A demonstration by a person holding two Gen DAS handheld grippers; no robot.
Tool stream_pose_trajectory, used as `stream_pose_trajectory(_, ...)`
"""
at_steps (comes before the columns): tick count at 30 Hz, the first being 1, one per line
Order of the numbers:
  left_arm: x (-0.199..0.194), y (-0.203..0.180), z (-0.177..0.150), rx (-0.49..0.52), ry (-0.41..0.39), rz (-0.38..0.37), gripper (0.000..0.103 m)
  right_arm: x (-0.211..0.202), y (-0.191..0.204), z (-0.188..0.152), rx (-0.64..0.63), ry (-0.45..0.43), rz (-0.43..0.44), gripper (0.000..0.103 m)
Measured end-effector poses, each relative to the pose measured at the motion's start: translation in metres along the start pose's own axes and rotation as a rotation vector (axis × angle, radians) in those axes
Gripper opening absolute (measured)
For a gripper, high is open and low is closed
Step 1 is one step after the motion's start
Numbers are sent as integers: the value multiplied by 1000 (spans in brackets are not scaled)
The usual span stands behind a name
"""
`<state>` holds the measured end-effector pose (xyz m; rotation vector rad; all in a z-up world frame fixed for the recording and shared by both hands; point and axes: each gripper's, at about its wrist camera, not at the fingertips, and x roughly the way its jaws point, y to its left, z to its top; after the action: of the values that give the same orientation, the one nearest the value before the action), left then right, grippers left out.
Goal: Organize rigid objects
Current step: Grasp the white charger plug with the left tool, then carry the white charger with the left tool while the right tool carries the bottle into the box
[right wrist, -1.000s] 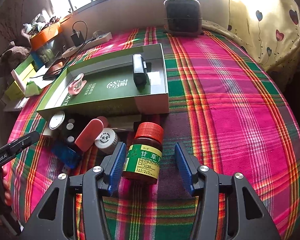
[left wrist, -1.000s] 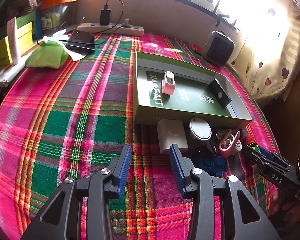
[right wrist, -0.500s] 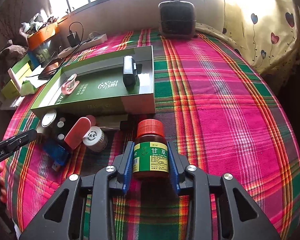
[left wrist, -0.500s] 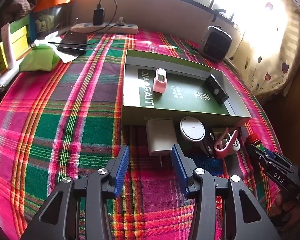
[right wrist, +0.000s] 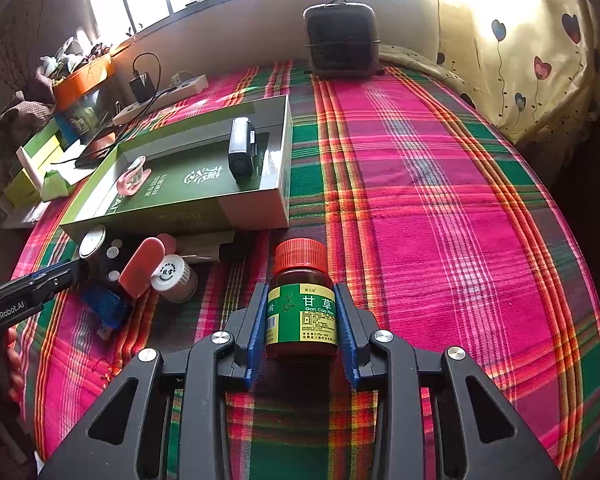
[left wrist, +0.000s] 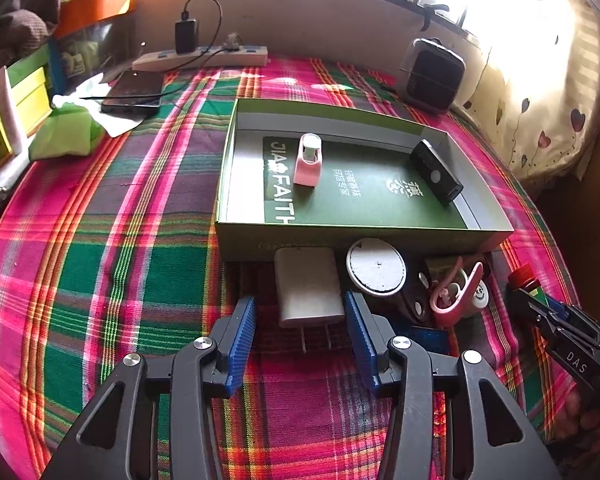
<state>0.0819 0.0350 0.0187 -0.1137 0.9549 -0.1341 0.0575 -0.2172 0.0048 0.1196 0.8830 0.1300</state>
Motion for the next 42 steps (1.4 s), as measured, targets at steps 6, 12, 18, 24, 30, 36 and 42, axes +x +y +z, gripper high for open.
stream_pose_trajectory(6,3,6,1,15,-3,67,44,0,-1,-1,-1,-2,4,33)
stream_pose_trajectory(12,6,9,5,21,-7,72,44,0,-1,0,-2,-2,1,33)
stream_pose_trajectory(18,9,6,6,43,-17,102,44,0,-1,0,-3,-3,-1,33)
stream_pose_trajectory(24,11,-1,4,80,-30,152,44,0,-1,0,-2,-4,-2,33)
stream_pose_trajectory(30,10,2,3,69,-36,147,42,0,-1,1,-3,-4,-2,33)
stream_pose_trajectory(36,8,6,2,54,-42,151,32,0,-1,0,-2,-5,-2,33)
stream_pose_trajectory(42,8,7,2,53,-43,149,32,0,-1,0,-2,-5,-2,33)
